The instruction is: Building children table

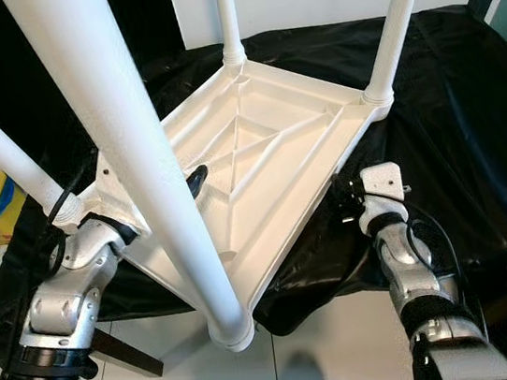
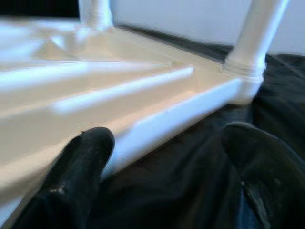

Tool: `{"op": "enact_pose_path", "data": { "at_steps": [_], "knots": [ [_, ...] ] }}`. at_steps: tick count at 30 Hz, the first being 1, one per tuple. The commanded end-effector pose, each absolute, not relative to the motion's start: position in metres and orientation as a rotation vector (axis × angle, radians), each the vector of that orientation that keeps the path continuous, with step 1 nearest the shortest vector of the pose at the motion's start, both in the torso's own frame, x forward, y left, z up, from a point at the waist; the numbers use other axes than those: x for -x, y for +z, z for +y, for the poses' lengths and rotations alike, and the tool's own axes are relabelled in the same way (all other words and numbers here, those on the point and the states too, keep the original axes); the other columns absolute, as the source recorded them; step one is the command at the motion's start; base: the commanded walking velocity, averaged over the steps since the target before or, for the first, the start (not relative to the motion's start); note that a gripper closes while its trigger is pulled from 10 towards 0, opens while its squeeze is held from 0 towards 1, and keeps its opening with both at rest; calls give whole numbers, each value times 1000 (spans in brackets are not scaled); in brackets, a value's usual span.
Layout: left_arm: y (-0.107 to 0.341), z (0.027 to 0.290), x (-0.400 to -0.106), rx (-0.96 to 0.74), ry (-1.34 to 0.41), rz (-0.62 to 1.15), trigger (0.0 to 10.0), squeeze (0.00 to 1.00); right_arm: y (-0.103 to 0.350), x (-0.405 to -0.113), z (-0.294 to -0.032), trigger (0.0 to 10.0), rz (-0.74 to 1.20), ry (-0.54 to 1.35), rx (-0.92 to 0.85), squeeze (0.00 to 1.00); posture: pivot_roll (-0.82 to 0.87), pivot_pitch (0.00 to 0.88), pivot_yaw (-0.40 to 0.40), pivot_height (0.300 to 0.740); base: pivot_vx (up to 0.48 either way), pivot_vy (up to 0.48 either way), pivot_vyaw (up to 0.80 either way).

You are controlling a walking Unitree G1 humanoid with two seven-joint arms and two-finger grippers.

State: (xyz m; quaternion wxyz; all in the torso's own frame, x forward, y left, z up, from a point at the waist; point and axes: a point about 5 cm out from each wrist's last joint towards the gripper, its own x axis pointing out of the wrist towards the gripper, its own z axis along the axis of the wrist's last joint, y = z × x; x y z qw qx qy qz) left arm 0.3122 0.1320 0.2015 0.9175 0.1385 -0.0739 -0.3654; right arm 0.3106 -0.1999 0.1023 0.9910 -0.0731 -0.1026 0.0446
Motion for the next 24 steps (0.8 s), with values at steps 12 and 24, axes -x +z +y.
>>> {"op": "enact_pose_path", "data": {
  "at_steps": [12,24],
  "knots": [
    [173,139,-313,-383,-996,-7,10000,0,102,-270,-173,10000,-189,409,116,0,-133,62,48,740,0,0,0],
    [151,151,-294,-499,-1243,117,10000,0,108,-239,-172,10000,-116,593,125,0,-148,81,55,740,0,0,0]
  ]
}}
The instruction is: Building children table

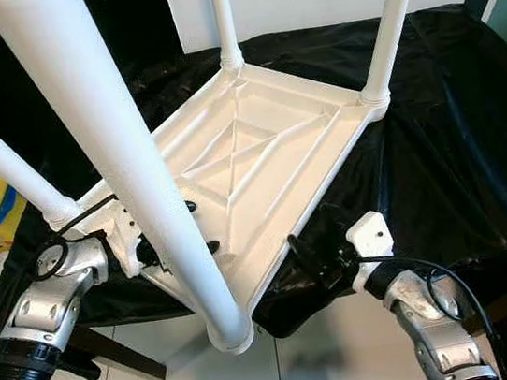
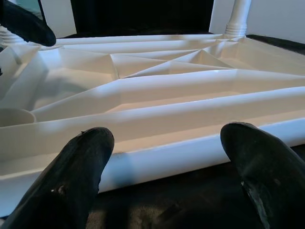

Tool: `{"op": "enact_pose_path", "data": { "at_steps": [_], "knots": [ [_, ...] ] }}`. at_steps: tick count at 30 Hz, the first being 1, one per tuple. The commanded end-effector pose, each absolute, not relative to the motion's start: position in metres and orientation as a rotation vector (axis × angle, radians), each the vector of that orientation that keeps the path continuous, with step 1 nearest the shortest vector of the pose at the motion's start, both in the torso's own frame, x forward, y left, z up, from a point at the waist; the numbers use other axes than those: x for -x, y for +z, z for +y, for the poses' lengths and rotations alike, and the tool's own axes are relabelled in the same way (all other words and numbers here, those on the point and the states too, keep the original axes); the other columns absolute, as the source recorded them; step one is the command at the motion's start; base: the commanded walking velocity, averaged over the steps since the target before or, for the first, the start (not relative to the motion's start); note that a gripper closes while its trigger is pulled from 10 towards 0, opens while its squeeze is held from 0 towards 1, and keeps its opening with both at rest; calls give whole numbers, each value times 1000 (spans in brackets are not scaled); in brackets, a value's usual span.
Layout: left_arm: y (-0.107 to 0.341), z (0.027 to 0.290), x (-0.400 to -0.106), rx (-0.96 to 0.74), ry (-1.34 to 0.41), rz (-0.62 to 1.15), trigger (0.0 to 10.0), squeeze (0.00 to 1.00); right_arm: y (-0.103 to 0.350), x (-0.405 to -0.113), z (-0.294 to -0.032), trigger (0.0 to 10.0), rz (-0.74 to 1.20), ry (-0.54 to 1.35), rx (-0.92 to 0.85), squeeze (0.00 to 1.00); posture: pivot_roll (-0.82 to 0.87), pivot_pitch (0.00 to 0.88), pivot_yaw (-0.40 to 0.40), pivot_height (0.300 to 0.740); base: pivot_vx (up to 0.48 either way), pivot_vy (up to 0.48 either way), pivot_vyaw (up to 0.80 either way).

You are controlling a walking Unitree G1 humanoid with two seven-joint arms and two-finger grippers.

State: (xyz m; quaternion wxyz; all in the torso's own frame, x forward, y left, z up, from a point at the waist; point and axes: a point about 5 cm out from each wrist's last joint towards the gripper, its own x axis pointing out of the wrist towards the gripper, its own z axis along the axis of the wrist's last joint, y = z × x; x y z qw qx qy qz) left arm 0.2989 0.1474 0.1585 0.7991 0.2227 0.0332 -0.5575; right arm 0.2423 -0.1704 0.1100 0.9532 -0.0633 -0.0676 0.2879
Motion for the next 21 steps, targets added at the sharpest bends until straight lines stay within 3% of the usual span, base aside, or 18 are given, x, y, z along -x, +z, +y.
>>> {"op": "enact_pose_path", "data": {
  "at_steps": [1,12,21],
  "knots": [
    [149,154,-292,-513,-1269,136,10000,0,109,-239,-173,10000,-111,594,125,0,-149,83,57,740,0,0,0],
    [141,171,-291,-644,-1317,232,10000,0,110,-233,-172,10000,-85,614,124,0,-140,84,66,740,0,0,0],
    [119,166,-306,-754,-1321,350,10000,0,116,-239,-174,10000,-81,609,133,0,-155,70,66,740,0,0,0]
  ]
}}
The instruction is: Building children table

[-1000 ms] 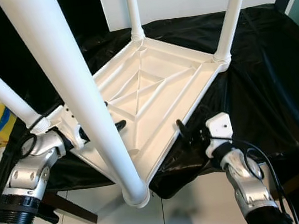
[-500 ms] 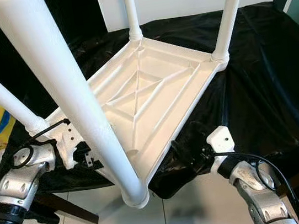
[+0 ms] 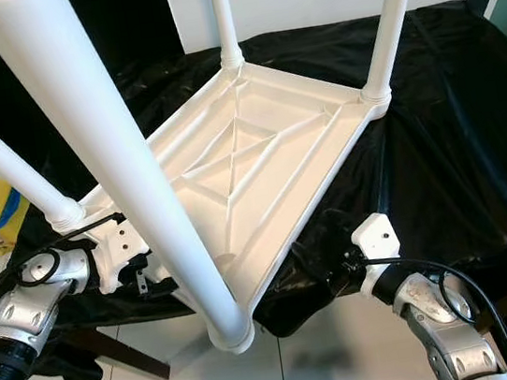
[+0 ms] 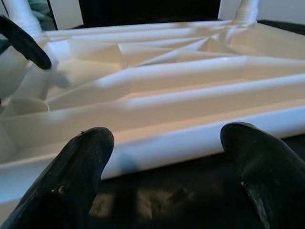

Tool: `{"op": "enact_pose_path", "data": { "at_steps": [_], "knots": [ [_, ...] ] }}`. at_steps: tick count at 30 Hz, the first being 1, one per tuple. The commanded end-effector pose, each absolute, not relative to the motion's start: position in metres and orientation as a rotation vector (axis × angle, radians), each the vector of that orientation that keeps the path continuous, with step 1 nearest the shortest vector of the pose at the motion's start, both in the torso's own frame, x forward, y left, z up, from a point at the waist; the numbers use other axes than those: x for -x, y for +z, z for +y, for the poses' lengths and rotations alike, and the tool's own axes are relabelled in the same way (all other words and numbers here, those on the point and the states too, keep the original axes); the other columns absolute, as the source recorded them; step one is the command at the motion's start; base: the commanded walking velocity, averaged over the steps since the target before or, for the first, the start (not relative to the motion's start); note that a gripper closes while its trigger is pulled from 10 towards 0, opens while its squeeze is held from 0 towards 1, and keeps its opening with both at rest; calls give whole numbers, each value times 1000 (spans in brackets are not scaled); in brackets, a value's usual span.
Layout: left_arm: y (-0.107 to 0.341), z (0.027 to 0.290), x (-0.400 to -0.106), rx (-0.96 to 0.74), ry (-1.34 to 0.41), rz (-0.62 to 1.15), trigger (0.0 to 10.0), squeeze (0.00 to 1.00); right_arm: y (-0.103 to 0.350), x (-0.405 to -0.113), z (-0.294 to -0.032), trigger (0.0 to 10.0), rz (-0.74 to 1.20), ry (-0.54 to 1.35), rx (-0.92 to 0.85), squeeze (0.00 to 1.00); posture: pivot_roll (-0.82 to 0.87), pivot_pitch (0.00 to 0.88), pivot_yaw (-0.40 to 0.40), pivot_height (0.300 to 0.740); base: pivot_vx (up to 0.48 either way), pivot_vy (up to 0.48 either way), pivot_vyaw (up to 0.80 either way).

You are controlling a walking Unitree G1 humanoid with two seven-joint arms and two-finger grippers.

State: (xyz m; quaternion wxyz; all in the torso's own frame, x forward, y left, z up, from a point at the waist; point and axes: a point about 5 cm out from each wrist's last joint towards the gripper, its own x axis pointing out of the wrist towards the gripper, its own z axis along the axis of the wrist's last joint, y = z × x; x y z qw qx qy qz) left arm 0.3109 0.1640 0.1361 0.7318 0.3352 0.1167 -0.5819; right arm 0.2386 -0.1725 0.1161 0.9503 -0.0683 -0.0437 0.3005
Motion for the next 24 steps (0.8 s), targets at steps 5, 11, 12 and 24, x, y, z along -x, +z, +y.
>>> {"op": "enact_pose_path", "data": {
  "at_steps": [5,11,12,24],
  "knots": [
    [113,158,-311,-740,-1362,386,10000,0,118,-240,-176,10000,-81,600,137,0,-156,66,62,740,0,0,0],
    [107,157,-316,-698,-1427,478,7608,0,119,-241,-177,10000,-78,599,145,0,-163,62,67,740,0,0,0],
    [106,157,-317,-685,-1430,498,0,0,120,-241,-178,10000,-79,595,145,0,-165,60,70,740,0,0,0],
    [114,146,-330,-479,-1392,455,0,0,120,-239,-180,10000,-85,561,144,0,-176,65,88,740,0,0,0]
  ]
}}
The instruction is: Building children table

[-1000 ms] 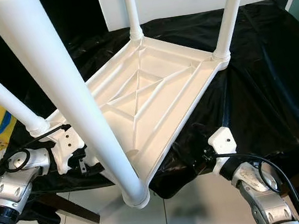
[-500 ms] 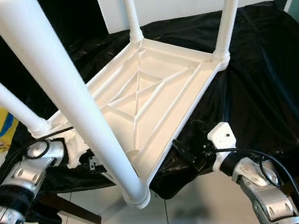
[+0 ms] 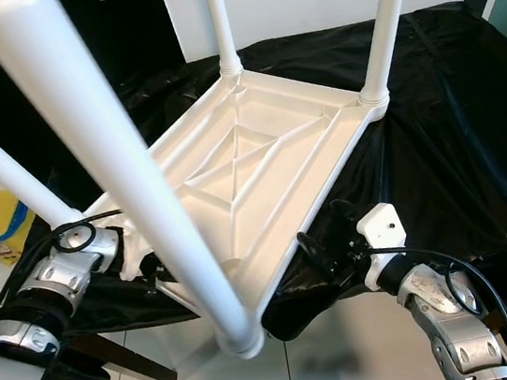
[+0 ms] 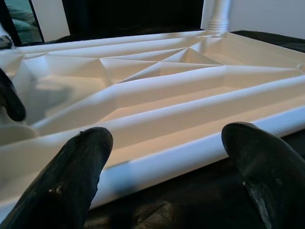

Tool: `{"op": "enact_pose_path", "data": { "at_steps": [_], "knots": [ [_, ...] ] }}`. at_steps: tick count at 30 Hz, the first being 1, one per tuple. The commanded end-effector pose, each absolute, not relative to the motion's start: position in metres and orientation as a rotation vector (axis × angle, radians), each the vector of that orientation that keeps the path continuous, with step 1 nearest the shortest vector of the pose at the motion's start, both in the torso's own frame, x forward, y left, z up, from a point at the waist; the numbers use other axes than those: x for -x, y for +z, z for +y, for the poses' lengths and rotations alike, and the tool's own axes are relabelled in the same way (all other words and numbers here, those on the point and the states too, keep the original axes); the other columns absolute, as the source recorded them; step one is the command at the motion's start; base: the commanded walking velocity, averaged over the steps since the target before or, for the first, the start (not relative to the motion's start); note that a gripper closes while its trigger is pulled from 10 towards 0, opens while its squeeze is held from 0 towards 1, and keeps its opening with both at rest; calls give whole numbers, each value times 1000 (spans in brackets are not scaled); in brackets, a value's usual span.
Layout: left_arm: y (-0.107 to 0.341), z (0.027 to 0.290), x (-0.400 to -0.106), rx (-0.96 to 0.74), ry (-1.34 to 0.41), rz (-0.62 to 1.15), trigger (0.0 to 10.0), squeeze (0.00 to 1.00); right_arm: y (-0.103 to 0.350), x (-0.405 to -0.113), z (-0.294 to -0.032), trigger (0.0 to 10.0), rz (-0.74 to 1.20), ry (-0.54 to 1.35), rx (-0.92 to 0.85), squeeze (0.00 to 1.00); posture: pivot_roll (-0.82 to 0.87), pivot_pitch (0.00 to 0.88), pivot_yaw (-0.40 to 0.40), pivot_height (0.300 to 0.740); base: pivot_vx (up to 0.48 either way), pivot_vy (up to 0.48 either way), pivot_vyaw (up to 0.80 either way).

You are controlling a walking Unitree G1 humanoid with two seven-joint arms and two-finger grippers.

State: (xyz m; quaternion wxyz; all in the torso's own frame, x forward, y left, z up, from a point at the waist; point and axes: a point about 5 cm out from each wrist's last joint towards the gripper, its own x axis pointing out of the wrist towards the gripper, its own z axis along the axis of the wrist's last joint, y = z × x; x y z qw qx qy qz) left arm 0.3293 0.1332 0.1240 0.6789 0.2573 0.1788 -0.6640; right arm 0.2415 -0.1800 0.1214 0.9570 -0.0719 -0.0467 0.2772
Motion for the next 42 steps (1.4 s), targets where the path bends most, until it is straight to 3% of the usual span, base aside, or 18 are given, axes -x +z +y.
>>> {"op": "enact_pose_path", "data": {
  "at_steps": [1,12,19,20,21,30,31,34,35,36,39,40,42],
  "knots": [
    [116,144,-333,-444,-1376,432,0,0,120,-239,-179,10000,-85,560,143,0,-176,65,88,740,0,0,0],
    [121,134,-345,-343,-1256,340,0,0,121,-238,-180,10000,-84,548,143,0,-177,74,87,740,0,0,0],
    [123,129,-354,-365,-1135,281,0,0,125,-243,-192,10000,-131,407,118,0,-174,79,88,740,0,0,0],
    [123,128,-355,-371,-1125,271,667,0,126,-243,-195,10000,-143,365,96,0,-174,81,88,740,0,0,0],
    [123,127,-355,-384,-1135,263,10000,0,126,-241,-196,10000,-147,348,79,0,-177,81,92,740,0,0,0],
    [127,128,-350,-354,-1227,254,10000,0,126,-228,-197,10000,-126,405,57,0,-185,83,104,740,0,0,0],
    [131,129,-349,-336,-1254,242,10000,1000,127,-223,-202,10000,-110,438,72,408,-188,82,111,740,0,0,0],
    [133,131,-348,-327,-1271,233,10000,1000,128,-220,-206,10000,-99,459,84,408,-188,82,111,740,0,0,0],
    [136,132,-348,-328,-1278,217,10000,1000,129,-217,-211,10000,-85,476,92,1000,-190,83,116,740,0,0,0],
    [140,134,-348,-342,-1281,198,10000,0,132,-214,-216,10000,-67,506,103,1000,-191,84,115,740,0,0,0],
    [147,139,-347,-362,-1290,168,10000,0,135,-209,-221,10000,-39,552,121,1000,-191,85,116,740,0,0,0],
    [152,143,-347,-378,-1289,154,10000,0,136,-207,-222,10000,-11,597,143,0,-201,84,119,740,0,0,0],
    [152,143,-347,-378,-1289,154,10000,0,136,-207,-222,10000,-11,597,143,0,-201,84,119,740,0,0,0]
  ]
}}
